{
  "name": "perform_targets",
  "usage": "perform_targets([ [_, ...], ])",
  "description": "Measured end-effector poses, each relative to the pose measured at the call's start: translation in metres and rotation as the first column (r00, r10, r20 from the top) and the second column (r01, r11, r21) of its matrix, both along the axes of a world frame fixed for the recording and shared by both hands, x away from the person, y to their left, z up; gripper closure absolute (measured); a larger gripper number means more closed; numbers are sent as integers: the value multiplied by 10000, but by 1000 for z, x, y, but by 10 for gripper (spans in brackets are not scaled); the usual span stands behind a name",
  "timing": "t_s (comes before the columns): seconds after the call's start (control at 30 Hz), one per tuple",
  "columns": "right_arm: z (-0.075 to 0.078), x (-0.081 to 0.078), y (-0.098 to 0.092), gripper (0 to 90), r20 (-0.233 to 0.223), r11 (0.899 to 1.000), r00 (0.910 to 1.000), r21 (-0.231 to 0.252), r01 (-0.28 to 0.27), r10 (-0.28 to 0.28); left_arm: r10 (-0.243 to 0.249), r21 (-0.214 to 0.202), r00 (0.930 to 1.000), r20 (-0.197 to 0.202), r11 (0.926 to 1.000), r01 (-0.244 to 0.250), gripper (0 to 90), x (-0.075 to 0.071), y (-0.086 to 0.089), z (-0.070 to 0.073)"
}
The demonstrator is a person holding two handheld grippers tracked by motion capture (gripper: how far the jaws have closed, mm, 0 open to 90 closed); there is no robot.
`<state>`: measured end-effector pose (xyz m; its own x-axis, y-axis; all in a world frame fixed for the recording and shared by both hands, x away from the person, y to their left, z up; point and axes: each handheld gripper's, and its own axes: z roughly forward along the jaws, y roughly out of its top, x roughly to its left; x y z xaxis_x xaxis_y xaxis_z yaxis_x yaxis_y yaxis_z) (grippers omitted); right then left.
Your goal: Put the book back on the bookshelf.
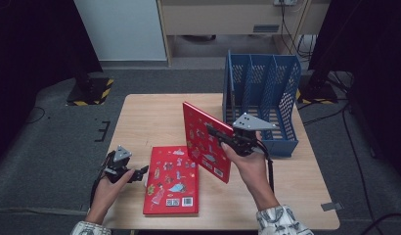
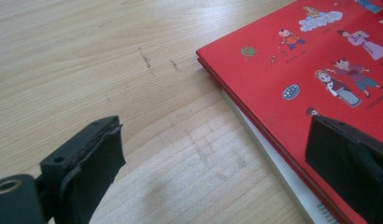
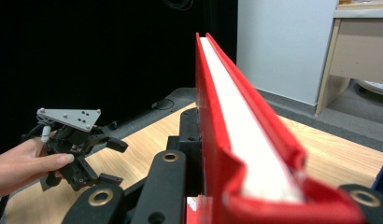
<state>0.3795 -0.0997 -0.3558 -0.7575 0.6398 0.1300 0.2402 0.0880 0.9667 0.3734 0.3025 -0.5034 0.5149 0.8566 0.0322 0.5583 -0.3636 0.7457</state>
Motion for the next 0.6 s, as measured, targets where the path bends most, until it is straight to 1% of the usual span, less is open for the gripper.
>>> perform_targets([
  [0.6,-2,-4,-15,797,-53,9999,9999,94,138,-138,-1,71,10000,-12,10000,1,37,0,0,-1],
])
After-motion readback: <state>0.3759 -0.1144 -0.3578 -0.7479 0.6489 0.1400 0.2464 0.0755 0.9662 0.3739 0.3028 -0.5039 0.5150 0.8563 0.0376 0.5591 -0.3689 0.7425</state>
